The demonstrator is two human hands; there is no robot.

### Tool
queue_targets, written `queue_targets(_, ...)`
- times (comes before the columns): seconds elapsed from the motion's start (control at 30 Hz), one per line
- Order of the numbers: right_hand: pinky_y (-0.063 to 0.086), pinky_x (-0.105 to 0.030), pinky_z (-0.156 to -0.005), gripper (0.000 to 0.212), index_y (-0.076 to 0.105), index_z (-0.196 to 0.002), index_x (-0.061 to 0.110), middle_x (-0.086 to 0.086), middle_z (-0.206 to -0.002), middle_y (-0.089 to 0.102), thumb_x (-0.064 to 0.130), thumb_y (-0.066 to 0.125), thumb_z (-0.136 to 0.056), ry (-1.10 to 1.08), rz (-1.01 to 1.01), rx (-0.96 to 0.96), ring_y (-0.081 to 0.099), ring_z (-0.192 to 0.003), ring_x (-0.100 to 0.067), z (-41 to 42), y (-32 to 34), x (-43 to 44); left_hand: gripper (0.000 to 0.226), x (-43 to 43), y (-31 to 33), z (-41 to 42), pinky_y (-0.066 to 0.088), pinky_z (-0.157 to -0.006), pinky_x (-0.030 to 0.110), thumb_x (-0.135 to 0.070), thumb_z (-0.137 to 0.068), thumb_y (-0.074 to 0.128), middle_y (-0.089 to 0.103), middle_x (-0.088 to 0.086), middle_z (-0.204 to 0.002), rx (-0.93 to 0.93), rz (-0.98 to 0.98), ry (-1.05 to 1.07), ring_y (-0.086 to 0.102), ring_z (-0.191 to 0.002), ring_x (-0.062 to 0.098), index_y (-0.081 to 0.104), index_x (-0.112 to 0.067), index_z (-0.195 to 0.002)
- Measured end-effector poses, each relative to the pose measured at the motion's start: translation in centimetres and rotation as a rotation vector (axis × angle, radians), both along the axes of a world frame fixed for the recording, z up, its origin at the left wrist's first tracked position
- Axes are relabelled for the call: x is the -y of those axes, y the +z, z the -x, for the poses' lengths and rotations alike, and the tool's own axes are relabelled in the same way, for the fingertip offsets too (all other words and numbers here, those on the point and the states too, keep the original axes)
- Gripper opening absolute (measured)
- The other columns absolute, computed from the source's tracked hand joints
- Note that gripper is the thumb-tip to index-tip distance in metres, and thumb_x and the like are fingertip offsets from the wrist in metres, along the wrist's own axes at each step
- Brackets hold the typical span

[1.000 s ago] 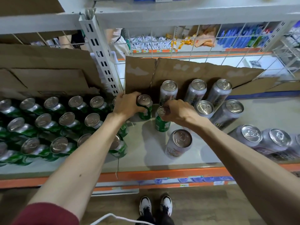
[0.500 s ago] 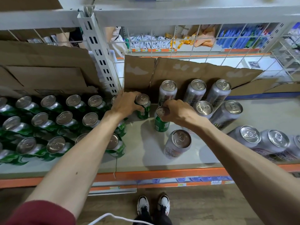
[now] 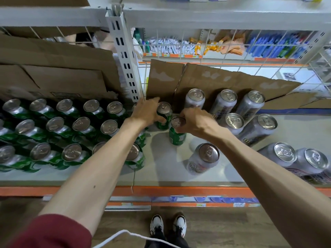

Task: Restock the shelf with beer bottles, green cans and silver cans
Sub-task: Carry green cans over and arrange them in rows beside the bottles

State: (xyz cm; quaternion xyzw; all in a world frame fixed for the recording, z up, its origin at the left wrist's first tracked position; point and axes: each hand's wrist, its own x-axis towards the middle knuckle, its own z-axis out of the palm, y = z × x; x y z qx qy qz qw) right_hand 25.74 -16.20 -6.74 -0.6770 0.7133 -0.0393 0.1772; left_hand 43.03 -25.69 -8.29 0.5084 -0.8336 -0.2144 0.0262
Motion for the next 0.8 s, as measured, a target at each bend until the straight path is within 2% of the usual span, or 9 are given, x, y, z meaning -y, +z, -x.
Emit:
queue_targets(0.03, 0.042, -0.029, -0.053, 0.036, 0.059, -0.093, 0.02, -0.002, -0.085, 0.061, 0.047, 0.069, -0.073, 0.005, 0.005, 0.004, 0.057, -0.072, -0.024, -0.5, 0.3, 0.1, 0.094, -0.1, 0.2, -0.2, 0.032, -0.113, 0.048, -0.042, -0.069, 0.086, 0.054, 0.013, -0.143, -0.029, -0.012, 0.01, 0.043, -0.133, 0.037, 0.042, -0.012, -0.146)
queue_targets(0.1, 0.038, -0.027, -0.05, 0.035, 0.06, -0.093, 0.017, -0.002, -0.083, 0.061, 0.045, 0.071, -0.074, 0.013, 0.013, 0.0, 0.058, -0.07, -0.023, -1.5, 0.7, 0.2, 0.093, -0.1, 0.6, -1.1, 0.038, -0.109, 0.05, -0.038, -0.07, 0.086, 0.053, 0.01, -0.144, -0.12, -0.013, 0.046, 0.044, -0.134, 0.035, 0.041, -0.014, -0.148)
queue_targets(0.27, 0.045, -0.03, -0.056, 0.038, 0.061, -0.09, 0.015, -0.006, -0.085, 0.066, 0.048, 0.07, -0.073, 0.017, 0.036, -0.036, 0.061, -0.071, -0.028, -4.3, 1.0, 0.4, 0.062, -0.9, 2.2, -3.7, 0.044, -0.106, 0.042, -0.023, -0.085, 0.076, 0.057, 0.006, -0.14, -0.242, 0.02, 0.115, 0.055, -0.126, 0.024, 0.051, -0.015, -0.142)
queue_targets(0.37, 0.04, -0.029, -0.055, 0.036, 0.06, -0.088, 0.014, -0.006, -0.083, 0.064, 0.045, 0.071, -0.076, 0.007, 0.02, -0.048, 0.057, -0.067, -0.026, -5.8, 1.3, 0.4, 0.048, -1.5, 2.1, -5.1, 0.048, -0.101, 0.04, -0.022, -0.091, 0.069, 0.062, 0.007, -0.133, -0.231, 0.025, 0.124, 0.059, -0.121, 0.023, 0.055, -0.016, -0.136)
queue_targets(0.47, 0.04, -0.03, -0.055, 0.034, 0.061, -0.093, 0.011, -0.008, -0.089, 0.068, 0.041, 0.07, -0.079, -0.022, 0.037, -0.05, 0.06, -0.069, -0.029, -6.8, 1.1, -0.1, 0.035, -2.4, 1.5, -6.5, 0.051, -0.094, 0.041, -0.025, -0.093, 0.066, 0.069, 0.005, -0.121, -0.247, 0.066, 0.126, 0.063, -0.113, 0.022, 0.062, -0.018, -0.126)
queue_targets(0.57, 0.041, -0.032, -0.059, 0.037, 0.062, -0.099, 0.009, -0.012, -0.097, 0.068, 0.04, 0.069, -0.082, -0.056, 0.046, -0.067, 0.065, -0.082, -0.033, -7.1, 1.0, -0.6, 0.037, -3.3, 1.3, -7.4, 0.048, -0.099, 0.037, -0.014, -0.091, 0.065, 0.068, 0.007, -0.124, -0.259, 0.087, 0.123, 0.061, -0.117, 0.023, 0.062, -0.014, -0.128)
queue_targets(0.67, 0.04, -0.032, -0.06, 0.043, 0.062, -0.103, 0.008, -0.015, -0.102, 0.069, 0.043, 0.072, -0.081, -0.053, 0.047, -0.072, 0.066, -0.086, -0.034, -7.0, 1.2, -0.7, 0.041, -3.8, 1.5, -8.1, 0.046, -0.098, 0.031, -0.011, -0.091, 0.062, 0.065, 0.007, -0.13, -0.247, 0.091, 0.139, 0.058, -0.122, 0.023, 0.059, -0.014, -0.132)
queue_targets(0.8, 0.04, -0.032, -0.06, 0.043, 0.062, -0.103, 0.006, -0.015, -0.104, 0.068, 0.043, 0.071, -0.083, -0.057, 0.064, -0.075, 0.066, -0.088, -0.035, -7.2, 1.3, -1.0, 0.043, -4.2, 2.1, -8.6, 0.051, -0.098, 0.037, -0.014, -0.09, 0.059, 0.067, 0.008, -0.127, -0.247, 0.093, 0.157, 0.061, -0.119, 0.025, 0.059, -0.018, -0.133)
